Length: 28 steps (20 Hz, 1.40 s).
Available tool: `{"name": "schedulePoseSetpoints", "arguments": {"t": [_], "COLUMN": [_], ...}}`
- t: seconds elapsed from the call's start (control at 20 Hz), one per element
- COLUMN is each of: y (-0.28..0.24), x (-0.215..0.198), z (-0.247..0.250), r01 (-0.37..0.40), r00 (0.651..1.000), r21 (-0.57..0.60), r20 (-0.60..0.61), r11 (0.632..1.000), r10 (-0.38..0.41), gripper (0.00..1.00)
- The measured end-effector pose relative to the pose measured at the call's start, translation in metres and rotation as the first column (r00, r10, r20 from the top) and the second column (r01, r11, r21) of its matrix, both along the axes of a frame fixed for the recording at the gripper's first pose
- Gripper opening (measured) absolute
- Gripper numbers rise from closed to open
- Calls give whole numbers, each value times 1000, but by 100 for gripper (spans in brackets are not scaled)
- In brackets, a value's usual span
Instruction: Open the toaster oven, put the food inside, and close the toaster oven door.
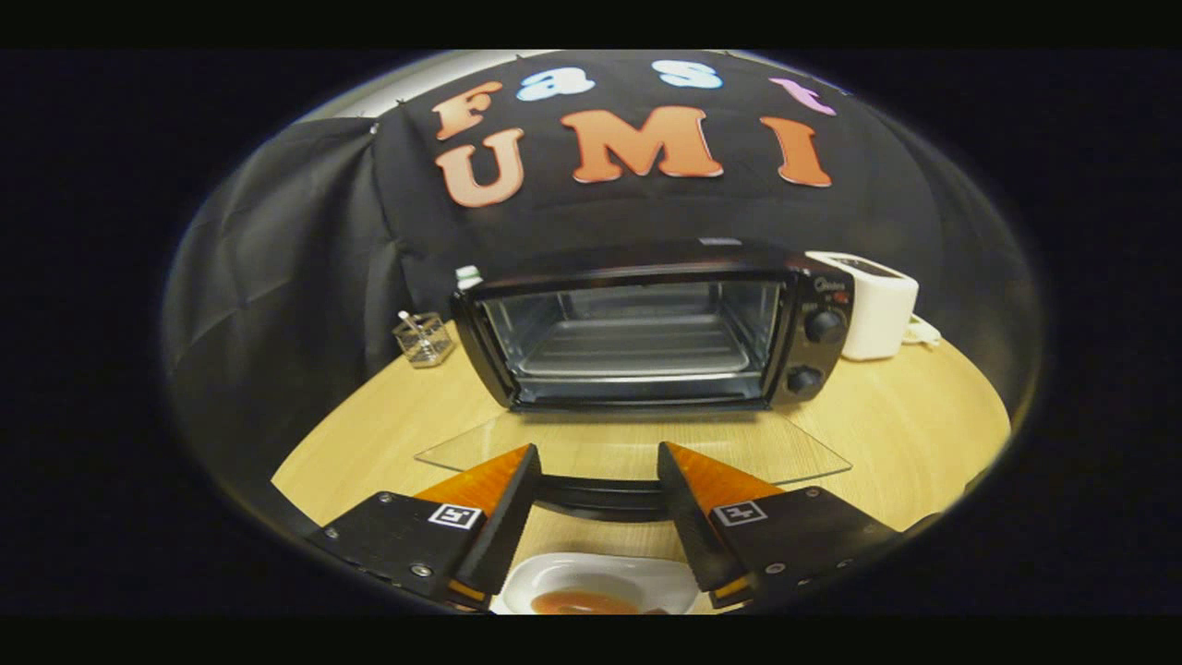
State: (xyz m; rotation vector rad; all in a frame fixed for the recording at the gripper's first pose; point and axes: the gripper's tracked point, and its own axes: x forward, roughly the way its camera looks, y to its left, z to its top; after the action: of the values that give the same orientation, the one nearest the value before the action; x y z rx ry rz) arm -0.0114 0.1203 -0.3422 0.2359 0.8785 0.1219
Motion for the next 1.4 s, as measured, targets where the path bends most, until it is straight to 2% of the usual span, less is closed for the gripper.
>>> {"name": "schedulePoseSetpoints", "arguments": {"t": [0.3, 0.65, 0.75, 0.9, 1.1, 1.4], "y": [9, 9, 10, 2, 2, -3], "x": [-15, -18, -28, -45, -80, -146], "z": [-39, -29, -20, -2, 21, 23], "r01": [-33, -36, -65, -142, -202, -318], "r00": [992, 991, 991, 988, 979, 947], "r21": [-18, 53, 71, 6, 24, -8], "r20": [-119, -129, -115, -68, -17, -52], "r11": [999, 998, 995, 990, 979, 948], "r10": [30, 42, 73, 142, 202, 317], "gripper": [75, 74, 73, 84, 97, 97]}}
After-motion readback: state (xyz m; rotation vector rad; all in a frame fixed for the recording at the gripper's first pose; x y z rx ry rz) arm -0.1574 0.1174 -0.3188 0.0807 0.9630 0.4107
